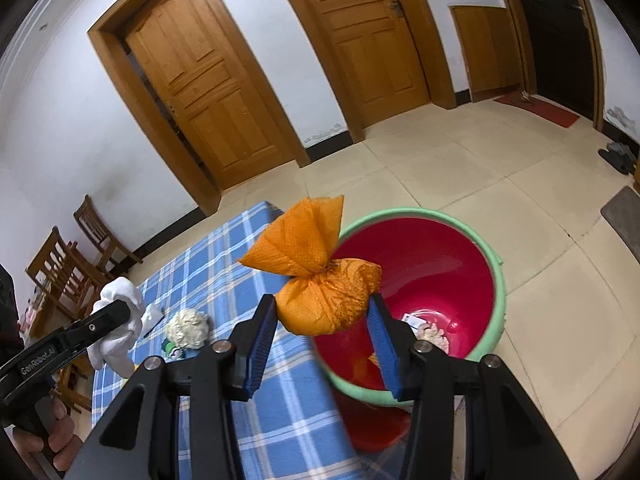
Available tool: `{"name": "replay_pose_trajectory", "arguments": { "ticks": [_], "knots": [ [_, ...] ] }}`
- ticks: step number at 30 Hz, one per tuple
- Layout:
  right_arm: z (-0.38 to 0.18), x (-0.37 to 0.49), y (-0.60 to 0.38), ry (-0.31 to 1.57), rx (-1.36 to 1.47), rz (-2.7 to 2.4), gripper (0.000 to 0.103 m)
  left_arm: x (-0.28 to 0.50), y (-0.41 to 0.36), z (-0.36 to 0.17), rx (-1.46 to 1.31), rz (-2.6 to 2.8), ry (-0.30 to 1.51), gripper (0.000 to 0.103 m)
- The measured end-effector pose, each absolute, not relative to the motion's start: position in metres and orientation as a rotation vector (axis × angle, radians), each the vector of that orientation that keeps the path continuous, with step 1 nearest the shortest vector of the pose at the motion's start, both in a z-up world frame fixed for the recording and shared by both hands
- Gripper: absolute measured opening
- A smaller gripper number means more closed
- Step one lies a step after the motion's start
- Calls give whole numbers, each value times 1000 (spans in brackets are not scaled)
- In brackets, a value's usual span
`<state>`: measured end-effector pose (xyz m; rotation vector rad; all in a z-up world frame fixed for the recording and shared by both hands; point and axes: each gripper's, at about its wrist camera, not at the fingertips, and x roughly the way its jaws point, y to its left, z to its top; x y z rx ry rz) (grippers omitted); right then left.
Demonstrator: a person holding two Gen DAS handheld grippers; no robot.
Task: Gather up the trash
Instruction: 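Carry the sock and orange bag over the red bucket with both tools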
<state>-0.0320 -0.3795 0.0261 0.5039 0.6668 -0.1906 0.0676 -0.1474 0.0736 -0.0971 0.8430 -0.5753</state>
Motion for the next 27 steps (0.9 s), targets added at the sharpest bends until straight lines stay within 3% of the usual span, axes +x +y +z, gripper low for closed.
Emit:
{"name": "replay_pose_trajectory", "arguments": {
  "ticks": [27],
  "knots": [
    [-18,-54,-454,696,678,-295,50,86,-285,1,129,-738,955,31]
  ]
}}
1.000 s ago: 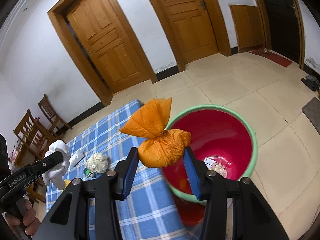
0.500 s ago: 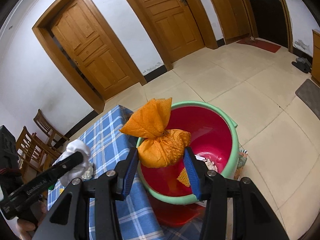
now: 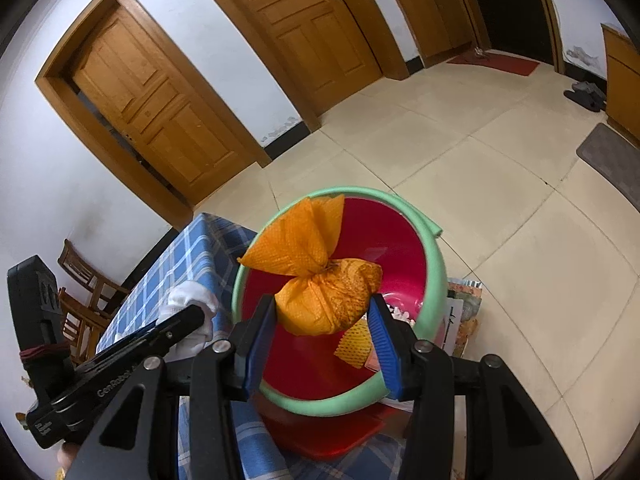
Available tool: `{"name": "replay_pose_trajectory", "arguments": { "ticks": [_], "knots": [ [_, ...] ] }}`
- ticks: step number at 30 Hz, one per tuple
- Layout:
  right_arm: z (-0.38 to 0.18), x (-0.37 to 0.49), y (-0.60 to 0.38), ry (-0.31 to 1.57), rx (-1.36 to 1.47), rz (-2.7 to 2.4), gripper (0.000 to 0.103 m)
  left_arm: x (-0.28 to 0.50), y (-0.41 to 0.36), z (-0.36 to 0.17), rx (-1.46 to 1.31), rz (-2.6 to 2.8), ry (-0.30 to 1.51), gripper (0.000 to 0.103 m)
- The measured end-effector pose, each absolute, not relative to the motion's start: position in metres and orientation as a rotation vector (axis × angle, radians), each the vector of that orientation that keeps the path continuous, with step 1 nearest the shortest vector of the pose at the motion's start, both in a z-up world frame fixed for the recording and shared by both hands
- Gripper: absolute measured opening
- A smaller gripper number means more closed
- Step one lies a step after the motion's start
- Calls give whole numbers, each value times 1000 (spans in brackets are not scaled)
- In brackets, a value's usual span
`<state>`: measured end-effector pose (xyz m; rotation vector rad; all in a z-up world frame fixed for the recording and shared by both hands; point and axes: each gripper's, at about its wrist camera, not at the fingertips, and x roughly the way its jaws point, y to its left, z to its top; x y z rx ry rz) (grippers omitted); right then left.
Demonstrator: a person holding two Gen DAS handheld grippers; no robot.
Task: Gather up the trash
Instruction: 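Carry the sock and orange bag over the red bucket with both tools, then open both tools to drop the sock and orange bag into the bucket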
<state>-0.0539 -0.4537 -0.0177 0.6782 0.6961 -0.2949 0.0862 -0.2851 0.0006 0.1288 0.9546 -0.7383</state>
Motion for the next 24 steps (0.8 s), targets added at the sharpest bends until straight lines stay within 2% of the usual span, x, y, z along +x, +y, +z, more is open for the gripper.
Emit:
{"name": "replay_pose_trajectory", "arguments": {
  "ticks": [2,5,7,10,24],
  "knots": [
    [-21,-54,-457,700,686,-300,50,87,-290,-3,132,-745,964,32],
    [-26,-54,-462,706,697,-307,50,90,-292,-8,123,-751,979,43],
    [-28,-54,-464,709,702,-310,50,91,-293,-9,111,-758,983,45],
    [-31,-54,-464,714,709,-311,50,92,-292,-8,109,-746,980,55],
    [-40,-46,-462,747,714,-303,54,90,-264,-7,52,-681,1005,56]
  ]
}}
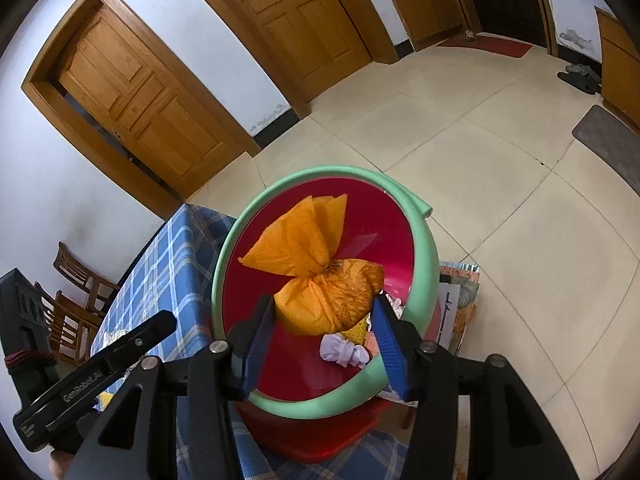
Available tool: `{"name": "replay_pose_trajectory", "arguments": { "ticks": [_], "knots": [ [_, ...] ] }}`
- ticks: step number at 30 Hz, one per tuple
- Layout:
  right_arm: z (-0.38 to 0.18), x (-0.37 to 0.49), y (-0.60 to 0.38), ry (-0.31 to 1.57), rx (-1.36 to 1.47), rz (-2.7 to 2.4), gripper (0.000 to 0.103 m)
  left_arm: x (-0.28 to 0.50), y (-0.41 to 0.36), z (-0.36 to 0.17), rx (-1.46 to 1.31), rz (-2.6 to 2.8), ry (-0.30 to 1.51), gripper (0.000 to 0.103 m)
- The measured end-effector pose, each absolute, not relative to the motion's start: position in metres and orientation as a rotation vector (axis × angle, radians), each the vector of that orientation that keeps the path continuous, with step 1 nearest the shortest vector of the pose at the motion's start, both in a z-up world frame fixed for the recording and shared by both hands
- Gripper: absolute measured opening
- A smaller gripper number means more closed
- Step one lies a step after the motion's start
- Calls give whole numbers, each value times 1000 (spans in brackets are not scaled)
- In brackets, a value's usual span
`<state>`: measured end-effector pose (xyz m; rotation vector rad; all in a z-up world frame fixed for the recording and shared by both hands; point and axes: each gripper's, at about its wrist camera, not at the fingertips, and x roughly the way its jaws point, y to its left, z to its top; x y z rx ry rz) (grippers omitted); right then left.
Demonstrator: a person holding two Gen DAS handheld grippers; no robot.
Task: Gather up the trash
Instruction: 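Open both tools to drop the sock and orange bag into the bucket, then grasp the clear bread bag with orange ends with the left tool while the right tool returns over the table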
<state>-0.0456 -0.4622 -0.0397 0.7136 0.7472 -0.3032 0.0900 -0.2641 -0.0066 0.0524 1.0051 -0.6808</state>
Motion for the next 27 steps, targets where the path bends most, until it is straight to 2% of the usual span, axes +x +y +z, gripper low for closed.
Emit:
{"name": "replay_pose_trajectory", "arguments": {
  "ticks": [3,7,27],
  "knots": [
    [-40,-44,-461,751,713,-301,56,88,-258,-5,35,-667,1004,56],
    [-40,-44,-460,752,713,-300,64,87,-250,-1,21,-647,1002,56],
    [-19,-45,-439,719,682,-249,66,73,-187,21,-50,-534,960,59]
  ]
}}
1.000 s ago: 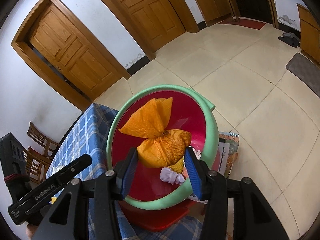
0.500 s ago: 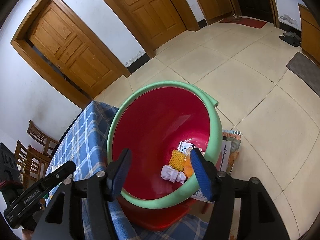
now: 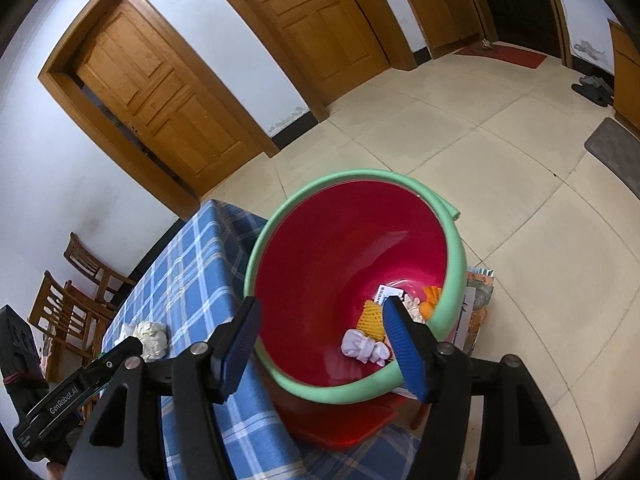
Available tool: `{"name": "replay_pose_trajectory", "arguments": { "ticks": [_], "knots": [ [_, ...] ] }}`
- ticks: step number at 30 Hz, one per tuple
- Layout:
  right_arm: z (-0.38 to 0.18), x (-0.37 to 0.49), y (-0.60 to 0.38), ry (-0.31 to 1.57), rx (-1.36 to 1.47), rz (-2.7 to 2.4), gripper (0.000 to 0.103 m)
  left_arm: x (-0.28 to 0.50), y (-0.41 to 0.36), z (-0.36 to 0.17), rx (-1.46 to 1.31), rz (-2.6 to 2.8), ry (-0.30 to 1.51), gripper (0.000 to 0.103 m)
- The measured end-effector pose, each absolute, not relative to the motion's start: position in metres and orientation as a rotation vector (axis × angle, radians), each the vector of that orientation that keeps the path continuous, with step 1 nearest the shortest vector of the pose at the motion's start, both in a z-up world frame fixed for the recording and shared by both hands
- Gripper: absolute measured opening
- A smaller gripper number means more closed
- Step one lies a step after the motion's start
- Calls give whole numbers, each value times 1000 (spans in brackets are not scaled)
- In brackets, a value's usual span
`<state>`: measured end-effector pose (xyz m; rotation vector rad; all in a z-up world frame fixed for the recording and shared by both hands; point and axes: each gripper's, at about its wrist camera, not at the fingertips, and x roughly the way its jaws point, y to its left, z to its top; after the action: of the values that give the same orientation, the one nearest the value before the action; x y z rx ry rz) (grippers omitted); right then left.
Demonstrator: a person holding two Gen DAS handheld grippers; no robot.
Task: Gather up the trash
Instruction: 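Grasp the clear bread bag with orange ends with the left tool while the right tool returns over the table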
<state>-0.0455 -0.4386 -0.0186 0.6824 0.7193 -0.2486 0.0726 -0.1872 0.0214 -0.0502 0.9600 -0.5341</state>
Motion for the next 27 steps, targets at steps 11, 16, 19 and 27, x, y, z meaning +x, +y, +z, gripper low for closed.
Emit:
{"name": "replay_pose_trajectory", "arguments": {
  "ticks": [11,16,19,27],
  "knots": [
    [-4,-44,-405,718,635,-170,68,59,-127,34,-93,-427,919,59],
    [2,-42,-387,720,613,-130,69,55,-100,33,-109,-364,918,60],
    [5,-41,-379,721,600,-113,69,53,-85,31,-116,-326,921,61],
    [7,-38,-364,735,579,-86,70,50,-58,17,-95,-262,948,69]
  ]
}}
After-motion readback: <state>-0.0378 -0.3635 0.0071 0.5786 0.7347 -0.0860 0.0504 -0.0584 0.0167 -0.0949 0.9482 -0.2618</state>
